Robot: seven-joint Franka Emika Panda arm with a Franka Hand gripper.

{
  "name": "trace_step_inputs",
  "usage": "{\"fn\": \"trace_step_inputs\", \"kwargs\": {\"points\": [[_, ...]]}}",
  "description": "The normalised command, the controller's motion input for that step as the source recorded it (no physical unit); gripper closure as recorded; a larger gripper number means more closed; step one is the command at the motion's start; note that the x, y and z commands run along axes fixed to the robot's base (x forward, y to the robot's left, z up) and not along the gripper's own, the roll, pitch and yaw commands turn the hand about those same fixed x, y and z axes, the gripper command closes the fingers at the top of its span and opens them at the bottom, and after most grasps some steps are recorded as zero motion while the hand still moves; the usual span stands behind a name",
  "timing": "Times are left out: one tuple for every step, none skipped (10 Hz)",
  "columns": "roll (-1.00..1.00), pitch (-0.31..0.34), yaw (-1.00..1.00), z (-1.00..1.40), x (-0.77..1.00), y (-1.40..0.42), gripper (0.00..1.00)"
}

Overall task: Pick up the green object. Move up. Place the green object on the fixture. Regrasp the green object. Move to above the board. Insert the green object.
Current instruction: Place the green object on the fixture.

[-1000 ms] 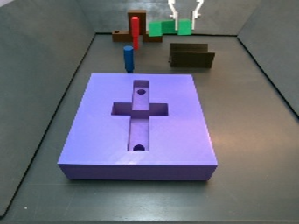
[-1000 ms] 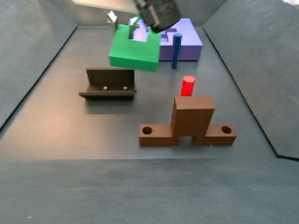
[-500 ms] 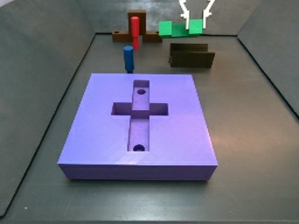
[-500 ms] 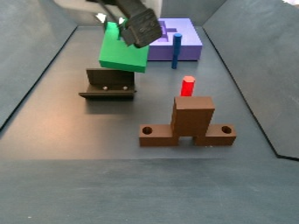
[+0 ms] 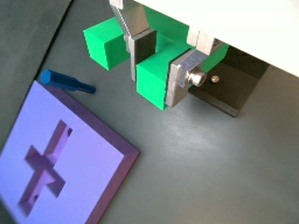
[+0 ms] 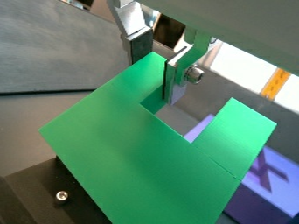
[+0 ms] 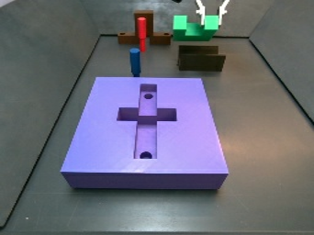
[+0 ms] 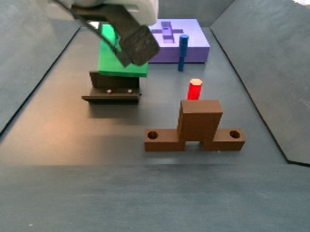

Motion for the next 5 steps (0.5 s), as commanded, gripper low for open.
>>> {"fn": "trace_step_inputs", "kwargs": {"points": [[-0.26, 0.366, 0.12, 0.00, 0.39, 0.26, 1.00], [0.00, 0.000, 0.00, -0.07, 0.00, 0.00, 1.00], [0.00, -0.089, 0.03, -0.30, 0.42, 0.02, 1.00], [0.00, -0.091, 0.01, -0.42, 0.59, 0.01, 1.00], [0.00, -0.174, 0.00, -0.41, 0.57, 0.00, 1.00]]}}
